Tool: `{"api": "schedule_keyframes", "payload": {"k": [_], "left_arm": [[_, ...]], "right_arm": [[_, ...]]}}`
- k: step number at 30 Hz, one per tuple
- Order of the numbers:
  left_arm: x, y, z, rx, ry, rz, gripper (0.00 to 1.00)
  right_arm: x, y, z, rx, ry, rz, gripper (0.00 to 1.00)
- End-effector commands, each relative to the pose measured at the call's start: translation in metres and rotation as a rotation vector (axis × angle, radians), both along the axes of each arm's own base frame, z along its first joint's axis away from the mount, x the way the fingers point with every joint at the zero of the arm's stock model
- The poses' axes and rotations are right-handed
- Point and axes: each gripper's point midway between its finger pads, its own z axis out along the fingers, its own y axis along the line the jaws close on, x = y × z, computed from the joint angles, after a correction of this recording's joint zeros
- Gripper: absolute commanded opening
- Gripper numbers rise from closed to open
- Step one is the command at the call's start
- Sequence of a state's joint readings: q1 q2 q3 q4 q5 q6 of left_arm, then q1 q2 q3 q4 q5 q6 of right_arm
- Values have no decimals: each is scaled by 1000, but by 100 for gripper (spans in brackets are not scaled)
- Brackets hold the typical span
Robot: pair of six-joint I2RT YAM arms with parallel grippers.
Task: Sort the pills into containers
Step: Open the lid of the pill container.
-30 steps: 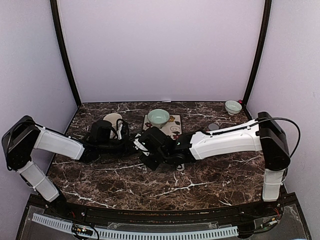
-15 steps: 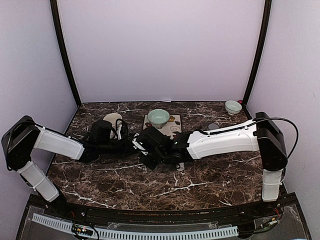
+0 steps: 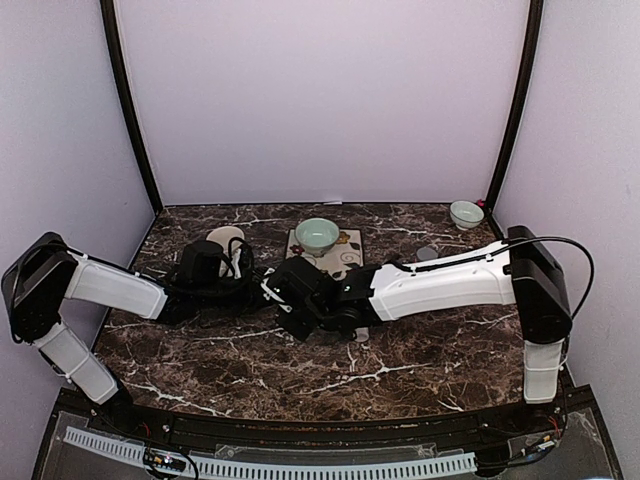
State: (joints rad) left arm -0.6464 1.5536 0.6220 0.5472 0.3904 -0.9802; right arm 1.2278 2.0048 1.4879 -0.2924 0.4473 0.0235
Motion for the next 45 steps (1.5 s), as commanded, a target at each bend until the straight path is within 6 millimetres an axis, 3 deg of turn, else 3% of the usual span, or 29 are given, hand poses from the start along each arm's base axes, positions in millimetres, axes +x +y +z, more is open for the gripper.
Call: {"api": "schedule_keyframes", "payload": {"k": [1,15,45], "left_arm": [[-10,-14,39,-90,-89,-83,0],[-12,-12,36,-74,-99,-85,0],[-14,-16,47,-96,-148,-121,0]], "right_arm": [[1,-2,-13,-33,19,-9,12],[8,-7,5,92,136,-6,10],[37,-36,6,206,248,-81,12]]}}
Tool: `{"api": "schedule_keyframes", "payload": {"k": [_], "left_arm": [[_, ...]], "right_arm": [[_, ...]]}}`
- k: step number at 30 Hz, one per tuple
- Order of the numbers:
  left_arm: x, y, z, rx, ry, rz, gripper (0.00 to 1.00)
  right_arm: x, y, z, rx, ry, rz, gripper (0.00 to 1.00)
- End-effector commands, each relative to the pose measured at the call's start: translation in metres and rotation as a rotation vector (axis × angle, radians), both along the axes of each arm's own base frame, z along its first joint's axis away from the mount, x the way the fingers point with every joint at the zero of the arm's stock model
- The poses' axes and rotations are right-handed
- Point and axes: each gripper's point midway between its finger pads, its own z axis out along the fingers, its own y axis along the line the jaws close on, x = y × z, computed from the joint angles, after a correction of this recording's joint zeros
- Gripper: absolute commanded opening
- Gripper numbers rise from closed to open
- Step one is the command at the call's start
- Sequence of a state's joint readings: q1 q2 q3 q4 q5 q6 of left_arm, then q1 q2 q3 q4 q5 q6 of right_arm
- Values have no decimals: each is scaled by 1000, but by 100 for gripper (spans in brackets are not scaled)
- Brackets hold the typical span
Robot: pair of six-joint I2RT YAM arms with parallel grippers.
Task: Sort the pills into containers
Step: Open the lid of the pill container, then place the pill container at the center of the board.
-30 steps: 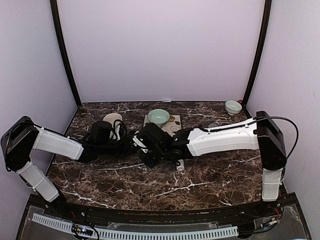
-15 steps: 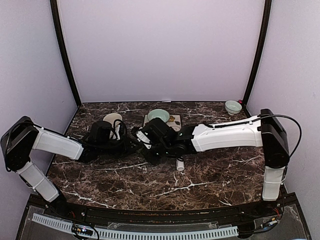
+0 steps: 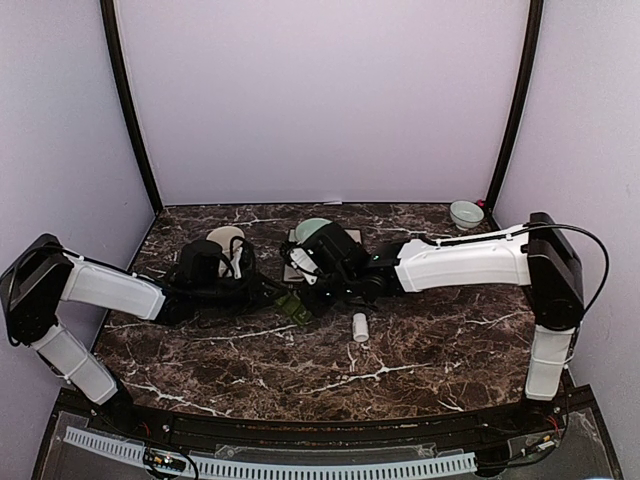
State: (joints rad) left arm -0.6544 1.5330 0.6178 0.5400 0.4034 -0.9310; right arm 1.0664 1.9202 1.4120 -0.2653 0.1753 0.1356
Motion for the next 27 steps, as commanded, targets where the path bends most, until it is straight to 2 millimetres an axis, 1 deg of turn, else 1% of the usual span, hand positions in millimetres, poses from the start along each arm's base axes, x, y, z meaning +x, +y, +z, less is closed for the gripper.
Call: {"api": "schedule_keyframes", "payload": {"k": [1,5,12,15,19,22,24,27], "left_arm": [[-8,-14,42,-108,-103,-86,0],[-8,-14,43,-108,-108,-90,0],[-10,-16,47,-137,-126,-101,0],[-11,-16,49,-150,-134,-107,0],[-12,-18,51,-162,-145,-121,0],[-13,-19,49,-161,-146,-130,0],[-14,-18,47,-158,-144,-129,5],[-14,-15,40,-144,-137,-118,18]], "right_arm": [[6,-8,0,41,37,-27,12],[5,-8,5,101,86,-13,13],[3,-10,15,269,257,19,11],[1,-10,18,307,296,34,8],[-2,-9,20,343,336,48,0],[-3,-10,20,365,364,53,0],[-3,-10,19,372,384,54,0],[-3,-12,15,375,410,49,0]]}}
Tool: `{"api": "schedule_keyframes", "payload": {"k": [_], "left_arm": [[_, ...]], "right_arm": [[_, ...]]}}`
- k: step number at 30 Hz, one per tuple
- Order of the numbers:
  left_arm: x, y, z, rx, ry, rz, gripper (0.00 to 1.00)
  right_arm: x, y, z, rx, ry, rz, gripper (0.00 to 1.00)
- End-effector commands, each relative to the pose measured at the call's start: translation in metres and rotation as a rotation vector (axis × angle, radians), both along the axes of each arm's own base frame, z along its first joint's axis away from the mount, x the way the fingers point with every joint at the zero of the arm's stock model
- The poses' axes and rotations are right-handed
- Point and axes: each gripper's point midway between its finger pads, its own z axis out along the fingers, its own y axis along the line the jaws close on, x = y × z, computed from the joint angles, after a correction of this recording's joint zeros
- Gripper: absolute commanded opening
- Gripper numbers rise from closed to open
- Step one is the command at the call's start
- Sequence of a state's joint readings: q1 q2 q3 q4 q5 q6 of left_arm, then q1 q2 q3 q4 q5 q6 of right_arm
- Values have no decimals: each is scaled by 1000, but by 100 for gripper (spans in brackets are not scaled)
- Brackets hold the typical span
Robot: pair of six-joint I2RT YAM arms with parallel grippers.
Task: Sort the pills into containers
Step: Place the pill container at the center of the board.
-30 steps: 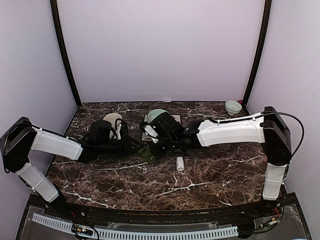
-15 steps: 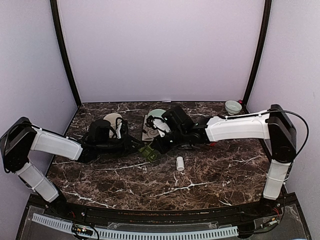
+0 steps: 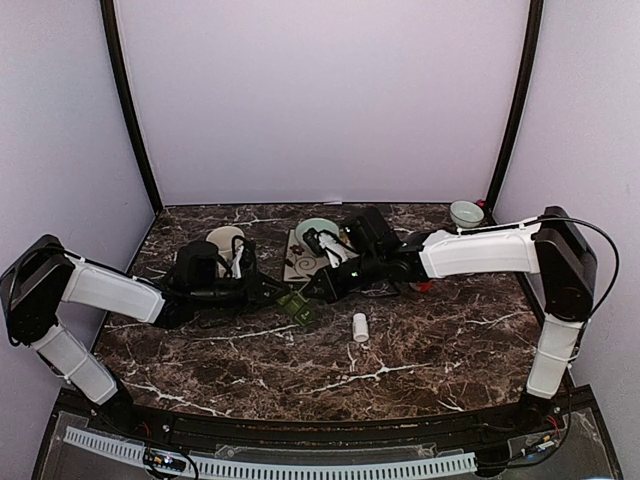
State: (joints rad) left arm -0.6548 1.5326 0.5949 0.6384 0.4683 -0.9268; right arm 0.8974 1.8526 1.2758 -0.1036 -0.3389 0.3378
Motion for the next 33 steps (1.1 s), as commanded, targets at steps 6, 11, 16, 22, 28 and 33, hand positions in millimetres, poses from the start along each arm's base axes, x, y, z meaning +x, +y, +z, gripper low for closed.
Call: {"api": "schedule_keyframes", "payload": {"k": [6,11,16,22,28,33], "left_arm": [[-7,0,13,-30,-84,-26,41],[-5,5,3,14,-88,0,49],[-4,14,-9,63,-79,33,49],[-5,18,-15,79,-78,50,49],[-5,19,-15,80,-80,47,48],[-6,19,-12,84,-89,46,47]], "right_arm": [[3,-9,-5,24,71,-29,0],[4,-13,-13,10,89,-33,0],[4,-16,-21,-17,86,-29,0],[3,-18,-34,-57,98,-23,0],[-4,-19,-54,-72,174,8,0],[-7,-22,-61,-59,238,35,0]]}}
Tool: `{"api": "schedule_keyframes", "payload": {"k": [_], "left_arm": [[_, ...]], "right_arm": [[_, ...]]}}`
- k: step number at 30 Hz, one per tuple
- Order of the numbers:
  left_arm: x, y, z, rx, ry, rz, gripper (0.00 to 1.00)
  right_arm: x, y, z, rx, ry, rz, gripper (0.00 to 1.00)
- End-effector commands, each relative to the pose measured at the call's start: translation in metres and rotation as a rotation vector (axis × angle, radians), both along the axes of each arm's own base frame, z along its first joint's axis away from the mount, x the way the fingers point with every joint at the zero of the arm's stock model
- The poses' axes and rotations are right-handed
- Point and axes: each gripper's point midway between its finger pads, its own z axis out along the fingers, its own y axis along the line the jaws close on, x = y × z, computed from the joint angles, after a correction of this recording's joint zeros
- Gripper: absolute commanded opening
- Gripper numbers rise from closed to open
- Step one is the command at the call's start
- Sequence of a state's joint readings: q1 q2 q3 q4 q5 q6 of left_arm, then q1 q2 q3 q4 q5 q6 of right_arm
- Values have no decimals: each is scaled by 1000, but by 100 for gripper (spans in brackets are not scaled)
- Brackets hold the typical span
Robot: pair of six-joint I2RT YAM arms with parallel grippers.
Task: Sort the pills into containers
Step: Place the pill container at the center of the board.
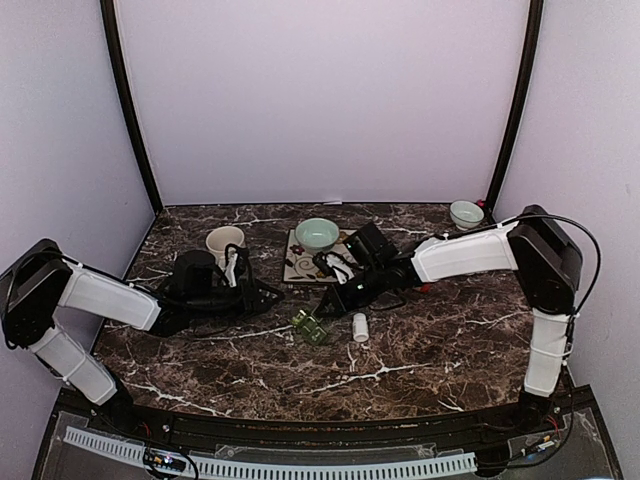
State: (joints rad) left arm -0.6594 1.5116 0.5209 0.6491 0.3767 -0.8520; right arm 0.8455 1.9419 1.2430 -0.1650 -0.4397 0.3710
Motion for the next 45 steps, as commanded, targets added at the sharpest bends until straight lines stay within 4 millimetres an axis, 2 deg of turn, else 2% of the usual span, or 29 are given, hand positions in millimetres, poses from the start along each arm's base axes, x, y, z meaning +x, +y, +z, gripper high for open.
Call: {"api": "schedule_keyframes", "payload": {"k": [1,16,19,23,28,45], "left_arm": [[-4,2,10,-1,-37,-8,47],[-7,-7,10,6,-41,-41,45],[-7,-7,9,8,-40,-45,45],[-8,-8,8,9,-38,-46,45],[-9,-8,6,12,-35,-47,45],[-7,-5,16,37,-72,-37,46]], "right_arm": [[-1,0,-2,36,50,36,0],[7,-6,-15,36,129,22,2],[10,-5,-12,41,121,18,9],[12,-5,-8,46,107,10,24],[14,-5,-2,49,89,-1,34],[34,-29,31,-62,-112,-94,41]]}}
